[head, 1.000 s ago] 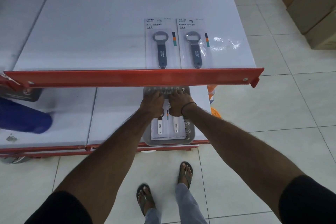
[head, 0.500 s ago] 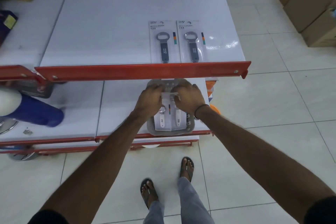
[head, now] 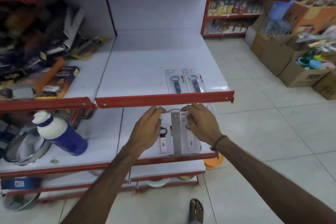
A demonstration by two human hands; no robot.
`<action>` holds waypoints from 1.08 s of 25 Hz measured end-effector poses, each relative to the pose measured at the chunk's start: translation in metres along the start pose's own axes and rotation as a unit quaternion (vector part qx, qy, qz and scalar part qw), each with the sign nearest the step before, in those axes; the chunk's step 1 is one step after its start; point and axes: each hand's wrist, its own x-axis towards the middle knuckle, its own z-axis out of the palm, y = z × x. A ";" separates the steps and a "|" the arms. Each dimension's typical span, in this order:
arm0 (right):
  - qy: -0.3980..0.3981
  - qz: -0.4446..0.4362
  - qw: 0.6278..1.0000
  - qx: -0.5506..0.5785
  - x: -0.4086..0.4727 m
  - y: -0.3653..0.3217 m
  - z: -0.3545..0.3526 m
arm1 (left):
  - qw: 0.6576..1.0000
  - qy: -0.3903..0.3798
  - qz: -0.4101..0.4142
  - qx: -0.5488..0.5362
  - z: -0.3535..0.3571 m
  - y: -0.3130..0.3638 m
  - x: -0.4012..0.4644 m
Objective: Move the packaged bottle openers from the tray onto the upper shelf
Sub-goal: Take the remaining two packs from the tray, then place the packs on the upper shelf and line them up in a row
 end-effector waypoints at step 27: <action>-0.178 0.043 0.982 -0.041 0.239 -0.053 0.003 | 0.989 -0.011 -0.143 0.039 -0.094 -0.103 0.177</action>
